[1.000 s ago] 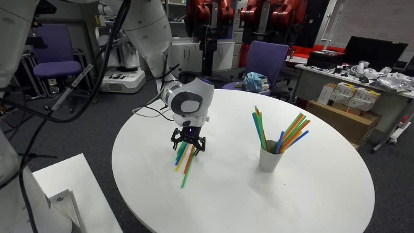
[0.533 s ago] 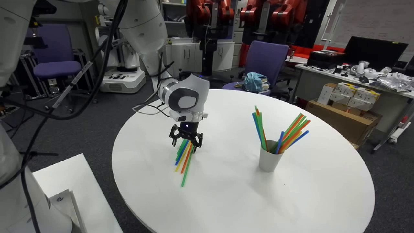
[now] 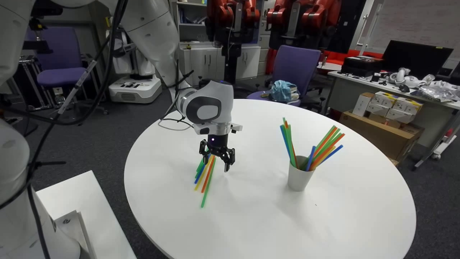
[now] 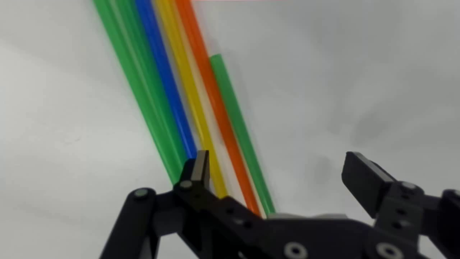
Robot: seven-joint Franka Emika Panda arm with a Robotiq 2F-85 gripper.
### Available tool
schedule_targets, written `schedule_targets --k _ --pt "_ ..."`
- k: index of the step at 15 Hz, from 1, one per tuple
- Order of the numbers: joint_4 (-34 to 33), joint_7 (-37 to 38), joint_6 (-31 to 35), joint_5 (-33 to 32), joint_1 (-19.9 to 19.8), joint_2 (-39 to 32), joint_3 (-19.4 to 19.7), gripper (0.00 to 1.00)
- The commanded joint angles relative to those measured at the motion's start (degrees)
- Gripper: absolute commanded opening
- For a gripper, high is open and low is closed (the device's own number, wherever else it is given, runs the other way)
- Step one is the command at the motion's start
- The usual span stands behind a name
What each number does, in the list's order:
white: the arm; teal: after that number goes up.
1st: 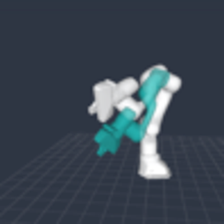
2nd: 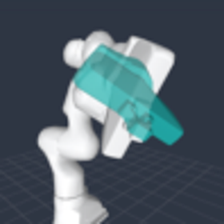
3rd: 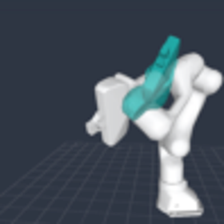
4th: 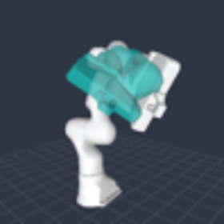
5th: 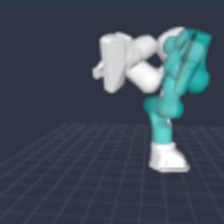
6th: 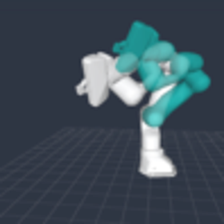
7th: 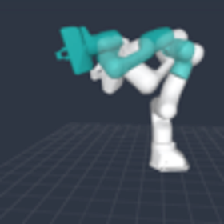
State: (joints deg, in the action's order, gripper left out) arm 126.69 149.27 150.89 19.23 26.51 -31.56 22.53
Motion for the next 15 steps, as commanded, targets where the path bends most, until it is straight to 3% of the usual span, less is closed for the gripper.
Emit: schedule_targets --k 1,4,6,13,15 --pt "1.6 0.0 0.9 5.8 11.4 -1.6 11.1 1.0" --pt "1.4 0.0 -0.5 7.4 16.5 -2.9 15.6 1.0" --pt "0.1 0.0 -1.9 8.3 17.6 -3.7 17.3 1.0" --pt "-6.9 0.0 -2.5 8.2 15.5 -3.5 21.4 1.0" --pt "-9.0 0.0 -3.6 9.6 16.5 -4.5 24.3 1.0"
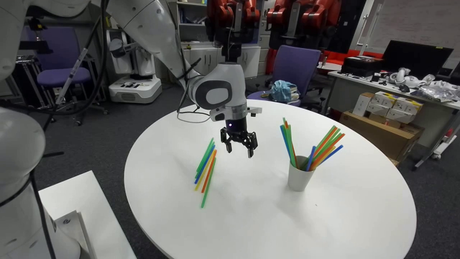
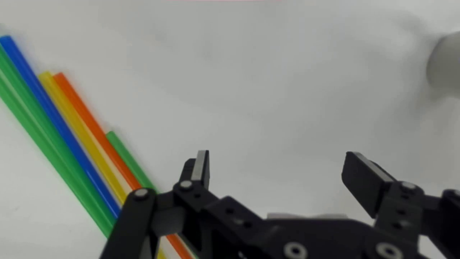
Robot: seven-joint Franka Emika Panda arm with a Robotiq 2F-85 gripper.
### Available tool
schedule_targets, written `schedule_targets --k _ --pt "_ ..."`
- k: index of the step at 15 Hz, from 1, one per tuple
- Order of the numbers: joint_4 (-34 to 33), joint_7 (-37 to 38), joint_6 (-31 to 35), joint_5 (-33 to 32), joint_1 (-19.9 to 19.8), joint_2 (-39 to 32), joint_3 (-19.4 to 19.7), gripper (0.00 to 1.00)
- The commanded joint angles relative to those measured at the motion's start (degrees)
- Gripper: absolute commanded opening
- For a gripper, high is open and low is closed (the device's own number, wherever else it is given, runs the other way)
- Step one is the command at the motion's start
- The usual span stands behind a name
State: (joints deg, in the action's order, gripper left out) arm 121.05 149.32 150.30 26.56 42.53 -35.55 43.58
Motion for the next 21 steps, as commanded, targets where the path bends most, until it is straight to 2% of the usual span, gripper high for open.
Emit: schedule_targets --k 1,3,5,6,7,8,12,16,21 --pt "-4.2 0.0 -3.6 3.8 1.6 -1.3 5.3 1.0" --pt "-5.4 0.0 -4.3 6.3 3.1 -2.4 8.7 1.0" --pt "-6.0 0.0 -3.1 6.2 3.3 -1.9 10.2 1.0" --pt "-6.0 0.0 -1.8 4.1 2.6 -0.8 9.6 1.0" --pt "-5.6 -3.8 2.2 2.9 2.6 -0.5 9.3 1.0" --pt "-5.2 -0.4 6.3 -5.8 -1.9 3.0 4.1 1.0" --pt "-4.6 -1.4 17.3 -16.0 -4.2 3.8 1.2 1.0" --pt "-4.5 -1.7 22.9 -19.2 -5.6 3.7 0.1 1.0" --pt "-4.5 -2.3 25.6 -19.1 -5.5 3.4 1.4 1.0"
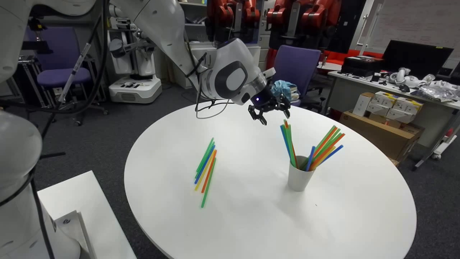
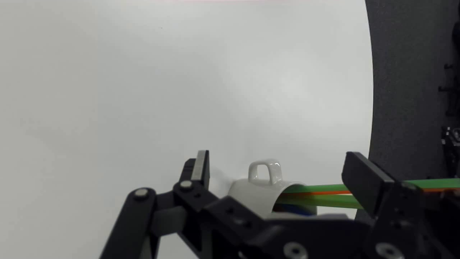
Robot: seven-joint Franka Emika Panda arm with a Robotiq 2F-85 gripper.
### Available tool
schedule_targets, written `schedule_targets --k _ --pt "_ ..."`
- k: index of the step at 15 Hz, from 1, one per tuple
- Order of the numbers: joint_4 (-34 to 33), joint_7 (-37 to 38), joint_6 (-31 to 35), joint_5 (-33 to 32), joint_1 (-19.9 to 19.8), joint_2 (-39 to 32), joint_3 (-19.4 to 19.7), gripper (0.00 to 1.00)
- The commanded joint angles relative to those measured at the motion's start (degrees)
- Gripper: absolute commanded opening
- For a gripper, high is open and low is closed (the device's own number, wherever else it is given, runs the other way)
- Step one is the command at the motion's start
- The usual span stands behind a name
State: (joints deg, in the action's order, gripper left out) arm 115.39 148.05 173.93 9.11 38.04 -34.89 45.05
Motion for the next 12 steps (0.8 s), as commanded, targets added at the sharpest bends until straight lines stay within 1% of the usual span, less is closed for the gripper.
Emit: schedule_targets --k 1,4,6,9,10,11,12 --pt "1.1 -1.1 2.2 -1.6 -1.0 2.6 0.2 1.0" --pt "1.0 -1.3 1.7 -1.7 -0.7 2.3 1.4 1.0" --pt "1.1 -1.8 1.1 -1.3 0.5 1.8 3.3 1.0" --pt "1.1 -2.5 0.4 -1.4 1.2 1.8 5.1 1.0" --pt "1.1 -2.9 0.2 -1.4 1.3 1.8 5.5 0.98" --pt "1.1 -3.3 -0.1 -1.5 1.4 1.6 5.8 0.77" --pt "1.1 -3.9 -0.2 -1.5 1.3 1.7 5.8 0.73"
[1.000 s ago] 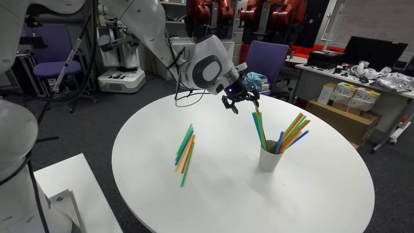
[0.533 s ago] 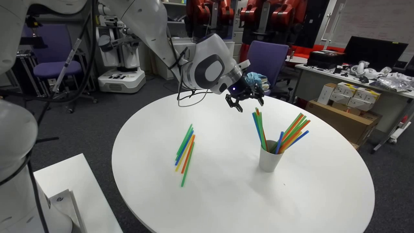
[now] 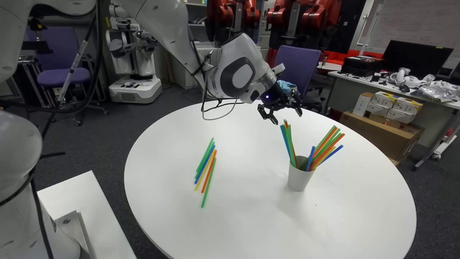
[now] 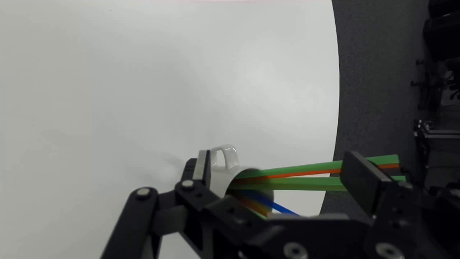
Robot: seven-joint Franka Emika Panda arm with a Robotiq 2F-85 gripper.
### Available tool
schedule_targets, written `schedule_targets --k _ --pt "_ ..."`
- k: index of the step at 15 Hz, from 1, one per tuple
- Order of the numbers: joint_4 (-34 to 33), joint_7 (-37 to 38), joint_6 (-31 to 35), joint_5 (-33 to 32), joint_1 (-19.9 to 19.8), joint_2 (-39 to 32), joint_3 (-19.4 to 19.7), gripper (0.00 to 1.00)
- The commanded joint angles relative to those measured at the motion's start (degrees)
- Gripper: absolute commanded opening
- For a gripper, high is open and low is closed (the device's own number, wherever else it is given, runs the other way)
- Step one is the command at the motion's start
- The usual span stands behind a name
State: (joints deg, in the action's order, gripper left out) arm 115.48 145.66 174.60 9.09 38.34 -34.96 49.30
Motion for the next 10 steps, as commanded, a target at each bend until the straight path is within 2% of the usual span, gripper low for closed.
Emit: schedule_targets --k 1,7,10 --pt "1.0 -1.9 -1.0 -1.4 1.1 1.6 1.7 0.68" --pt "0.6 -2.8 -2.0 -1.8 0.8 1.3 1.2 0.2" --pt "0.5 -2.8 -2.5 -2.2 0.9 1.2 1.3 0.0"
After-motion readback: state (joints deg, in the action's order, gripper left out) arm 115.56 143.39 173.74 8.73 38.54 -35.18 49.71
